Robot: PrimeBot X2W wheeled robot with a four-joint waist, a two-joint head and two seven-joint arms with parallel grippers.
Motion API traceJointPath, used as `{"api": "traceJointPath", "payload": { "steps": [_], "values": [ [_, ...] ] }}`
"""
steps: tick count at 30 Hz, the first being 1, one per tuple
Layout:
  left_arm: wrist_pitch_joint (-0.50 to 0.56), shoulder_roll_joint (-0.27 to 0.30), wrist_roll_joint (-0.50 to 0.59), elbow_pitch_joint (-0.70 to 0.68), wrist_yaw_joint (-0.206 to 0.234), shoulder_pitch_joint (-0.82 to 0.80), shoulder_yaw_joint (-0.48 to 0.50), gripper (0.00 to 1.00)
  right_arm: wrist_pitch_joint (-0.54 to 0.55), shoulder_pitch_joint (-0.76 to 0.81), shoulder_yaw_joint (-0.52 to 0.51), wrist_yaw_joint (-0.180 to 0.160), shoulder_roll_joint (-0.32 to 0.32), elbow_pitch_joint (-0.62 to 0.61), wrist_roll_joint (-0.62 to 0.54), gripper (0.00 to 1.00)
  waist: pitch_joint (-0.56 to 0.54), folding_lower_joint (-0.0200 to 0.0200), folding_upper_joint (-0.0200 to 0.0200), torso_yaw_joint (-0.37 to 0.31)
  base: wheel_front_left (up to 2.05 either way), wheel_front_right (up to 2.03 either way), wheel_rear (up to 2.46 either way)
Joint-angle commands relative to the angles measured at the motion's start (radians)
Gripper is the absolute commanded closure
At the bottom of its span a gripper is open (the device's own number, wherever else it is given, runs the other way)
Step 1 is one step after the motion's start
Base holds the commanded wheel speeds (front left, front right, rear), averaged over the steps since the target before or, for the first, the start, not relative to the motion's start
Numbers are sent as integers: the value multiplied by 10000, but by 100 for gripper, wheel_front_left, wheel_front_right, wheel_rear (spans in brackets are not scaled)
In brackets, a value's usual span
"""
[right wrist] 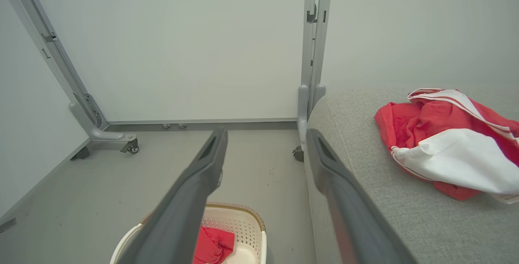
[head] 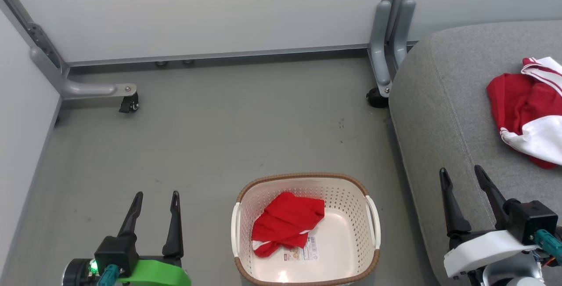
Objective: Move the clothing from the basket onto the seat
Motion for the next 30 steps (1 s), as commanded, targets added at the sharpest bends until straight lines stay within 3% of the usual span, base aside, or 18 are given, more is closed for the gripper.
{"api": "traceJointPath", "payload": {
  "steps": [1, 8, 15, 22, 30],
  "values": [
    [0, -12, 126, -8, -68, -239, 26, 0, 13, -50, -27, -6, -21, -84, 6, 0, 105, 1, 0, 24, 0, 0, 0],
    [0, -162, 539, -123, -151, -1269, -397, 0, -37, -699, -141, -6, -195, -507, 143, 0, 1249, 1, 0, 105, 0, 0, 0],
    [2, -270, 1038, 315, -11, -3079, -1553, 0, -151, -1701, -126, -6, -614, -1132, 366, 0, 3234, 1, 0, 16, 0, 0, 0],
    [3, -291, 1449, 1635, 161, -4898, -3007, 0, -421, -2706, 100, -6, -914, -1494, 624, 0, 4951, 1, 0, -400, 0, 0, 0],
    [3, -287, 2086, 4052, 203, -7256, -4579, 0, -916, -3899, 539, -6, -1101, -1592, 833, 0, 6892, 1, 0, -1003, 0, 0, 0]
  ]
}}
